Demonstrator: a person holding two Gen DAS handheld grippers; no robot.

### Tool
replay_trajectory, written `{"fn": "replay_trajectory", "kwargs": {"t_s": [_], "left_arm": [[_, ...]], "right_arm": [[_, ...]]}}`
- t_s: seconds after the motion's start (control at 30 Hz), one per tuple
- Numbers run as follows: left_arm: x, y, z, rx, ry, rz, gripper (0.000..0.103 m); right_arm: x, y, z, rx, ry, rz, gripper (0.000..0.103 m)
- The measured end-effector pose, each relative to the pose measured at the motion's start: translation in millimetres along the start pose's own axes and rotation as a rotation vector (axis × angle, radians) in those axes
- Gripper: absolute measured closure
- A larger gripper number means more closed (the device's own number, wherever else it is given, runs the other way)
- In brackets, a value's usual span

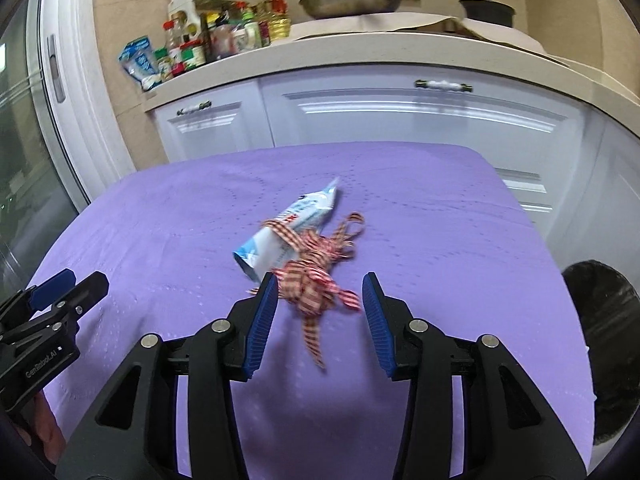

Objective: Collect trash
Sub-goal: 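Close the right tool on the checked ribbon while the left grasps the white tube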

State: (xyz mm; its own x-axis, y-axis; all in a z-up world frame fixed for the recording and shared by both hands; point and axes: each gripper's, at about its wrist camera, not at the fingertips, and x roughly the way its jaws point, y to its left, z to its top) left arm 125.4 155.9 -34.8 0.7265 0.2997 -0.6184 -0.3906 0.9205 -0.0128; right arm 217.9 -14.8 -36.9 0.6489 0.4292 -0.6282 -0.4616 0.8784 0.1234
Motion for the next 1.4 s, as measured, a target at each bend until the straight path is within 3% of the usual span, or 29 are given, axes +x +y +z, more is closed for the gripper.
{"fn": "replay_trajectory", "kwargs": {"t_s": [0.3, 0.37, 0.43, 0.6, 1.0, 1.4], "left_arm": [[9, 14, 0, -0.023, 0.017, 0.001, 0.040], [11, 13, 1, -0.024, 0.020, -0.008, 0.040], [12, 11, 2, -0.022, 0.021, -0.017, 0.040], [13, 1, 3, -0.012, 0.024, -0.045, 0.040], [18, -44, 10, 0.041, 0.034, -0.127, 0.040], [32, -88, 20, 0.110, 0.039, -0.154, 0.039]], "right_arm": [[28, 9, 7, -0.011, 0.062, -0.020, 0.055], [31, 8, 8, -0.015, 0.075, -0.018, 0.061], [36, 7, 9, -0.016, 0.096, -0.012, 0.074], [37, 2, 9, -0.009, 0.105, -0.005, 0.084], [14, -37, 7, 0.029, 0.055, -0.062, 0.084], [5, -84, 4, 0.089, 0.041, -0.106, 0.084]]}}
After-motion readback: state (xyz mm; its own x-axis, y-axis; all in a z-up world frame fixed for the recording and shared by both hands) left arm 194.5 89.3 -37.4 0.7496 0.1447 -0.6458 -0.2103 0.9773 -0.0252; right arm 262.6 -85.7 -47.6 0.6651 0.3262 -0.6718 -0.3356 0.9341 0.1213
